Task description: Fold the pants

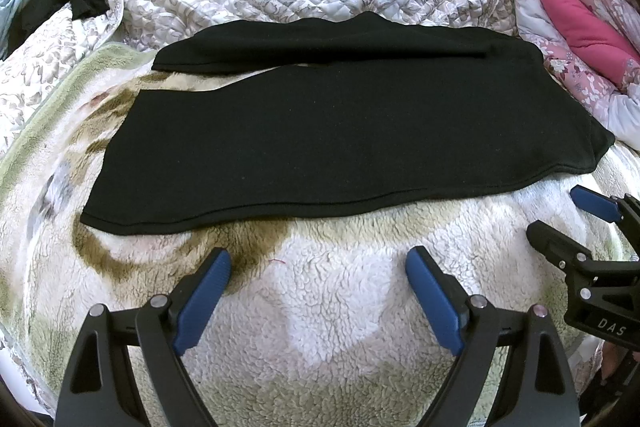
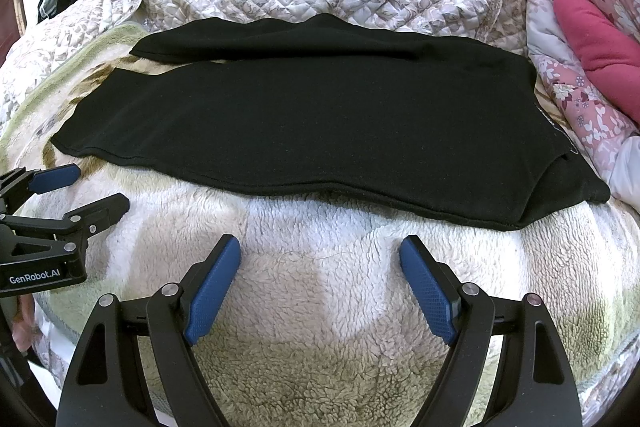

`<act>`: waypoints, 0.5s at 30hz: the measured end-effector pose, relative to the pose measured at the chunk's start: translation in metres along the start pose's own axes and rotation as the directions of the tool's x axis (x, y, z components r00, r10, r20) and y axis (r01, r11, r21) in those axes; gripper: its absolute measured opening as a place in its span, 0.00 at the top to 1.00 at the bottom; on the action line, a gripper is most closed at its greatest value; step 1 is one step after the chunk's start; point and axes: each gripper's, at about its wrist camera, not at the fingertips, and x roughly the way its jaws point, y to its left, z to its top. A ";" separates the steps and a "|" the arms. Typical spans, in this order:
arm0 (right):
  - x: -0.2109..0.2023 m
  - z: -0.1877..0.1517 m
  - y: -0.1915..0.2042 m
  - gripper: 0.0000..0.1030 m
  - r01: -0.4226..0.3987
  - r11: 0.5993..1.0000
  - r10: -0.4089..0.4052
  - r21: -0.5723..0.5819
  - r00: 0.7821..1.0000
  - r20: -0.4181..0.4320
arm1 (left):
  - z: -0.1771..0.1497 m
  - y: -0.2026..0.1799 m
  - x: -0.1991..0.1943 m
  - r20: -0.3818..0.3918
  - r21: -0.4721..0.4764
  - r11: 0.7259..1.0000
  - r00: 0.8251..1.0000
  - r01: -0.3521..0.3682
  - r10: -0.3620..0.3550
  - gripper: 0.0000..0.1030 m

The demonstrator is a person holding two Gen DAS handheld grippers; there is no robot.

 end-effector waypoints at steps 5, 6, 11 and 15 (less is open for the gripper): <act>0.001 0.001 0.001 0.21 -0.001 1.000 0.001 0.002 1.000 -0.001 | 0.000 0.000 0.000 0.001 0.001 1.000 1.000 -0.001 0.001 0.11; 0.001 0.001 0.001 0.21 -0.001 1.000 0.001 0.002 1.000 -0.002 | 0.000 0.000 0.000 0.002 0.002 1.000 1.000 -0.001 0.001 0.11; -0.002 0.000 -0.004 0.21 -0.029 0.999 0.029 0.022 0.999 -0.013 | 0.001 -0.001 -0.001 0.001 0.001 1.000 1.000 0.007 -0.007 0.11; -0.008 -0.002 -0.012 0.21 -0.052 0.997 0.052 0.049 0.999 -0.001 | 0.004 0.001 -0.004 -0.004 -0.005 1.000 1.000 0.031 -0.031 0.12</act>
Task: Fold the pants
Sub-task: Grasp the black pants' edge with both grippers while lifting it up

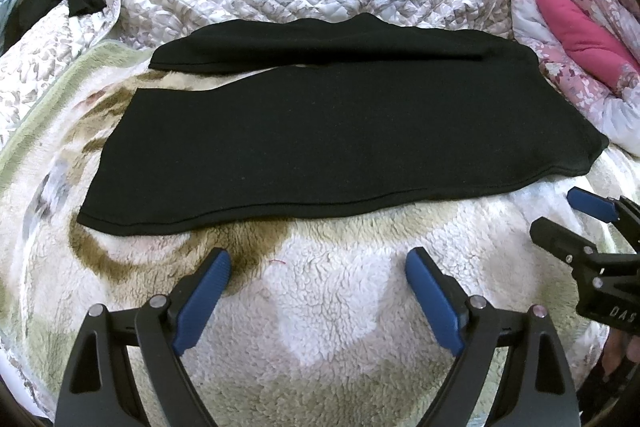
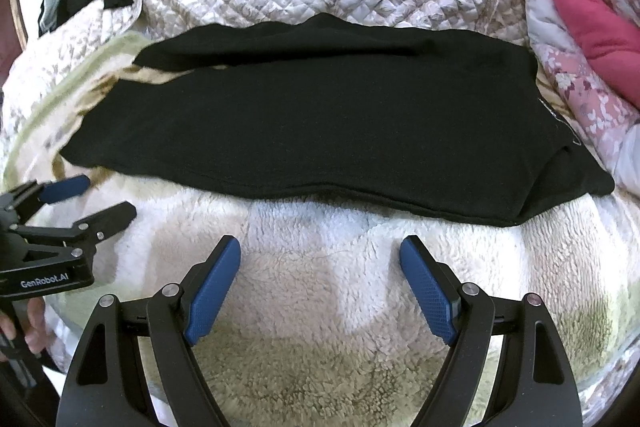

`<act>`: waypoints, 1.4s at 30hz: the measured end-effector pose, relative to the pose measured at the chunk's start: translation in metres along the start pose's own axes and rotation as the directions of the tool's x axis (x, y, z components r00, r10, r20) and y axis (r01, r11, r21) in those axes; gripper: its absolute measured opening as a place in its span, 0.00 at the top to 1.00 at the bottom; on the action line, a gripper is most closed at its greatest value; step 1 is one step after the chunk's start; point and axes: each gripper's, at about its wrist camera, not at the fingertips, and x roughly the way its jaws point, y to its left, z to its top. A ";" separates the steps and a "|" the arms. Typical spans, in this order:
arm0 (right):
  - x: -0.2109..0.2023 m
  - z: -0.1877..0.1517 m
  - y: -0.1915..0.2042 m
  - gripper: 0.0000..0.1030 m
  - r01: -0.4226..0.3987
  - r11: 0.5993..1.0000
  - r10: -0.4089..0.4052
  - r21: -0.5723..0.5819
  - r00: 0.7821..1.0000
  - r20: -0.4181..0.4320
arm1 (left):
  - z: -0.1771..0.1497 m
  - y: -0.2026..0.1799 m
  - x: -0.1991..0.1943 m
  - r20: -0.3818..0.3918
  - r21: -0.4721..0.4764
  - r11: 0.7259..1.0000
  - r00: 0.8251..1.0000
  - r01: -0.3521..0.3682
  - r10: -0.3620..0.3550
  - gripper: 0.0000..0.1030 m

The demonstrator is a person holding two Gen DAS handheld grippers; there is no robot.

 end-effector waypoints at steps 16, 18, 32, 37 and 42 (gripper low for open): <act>-0.030 0.010 -0.079 0.27 0.120 0.964 -0.141 0.236 0.987 0.071 | 0.007 0.048 -0.015 0.064 -0.157 0.988 0.998 -0.001 0.011 0.18; -0.035 0.008 -0.095 0.27 0.131 0.945 -0.159 0.301 0.985 0.072 | 0.006 0.062 -0.015 0.061 -0.225 0.974 0.998 0.010 0.004 0.18; -0.011 0.026 -0.155 0.28 -0.039 0.810 -0.020 0.586 0.995 0.094 | 0.005 0.117 0.009 0.070 -0.499 0.858 0.993 0.122 -0.100 0.20; 0.001 0.039 -0.172 0.40 -0.078 0.762 -0.007 0.643 0.992 0.128 | 0.015 0.117 0.020 0.085 -0.479 0.873 0.995 0.094 -0.061 0.20; 0.009 0.034 -0.193 0.75 -0.081 0.701 -0.008 0.709 0.993 0.121 | 0.022 0.119 0.026 0.081 -0.458 0.888 0.997 0.046 -0.009 0.38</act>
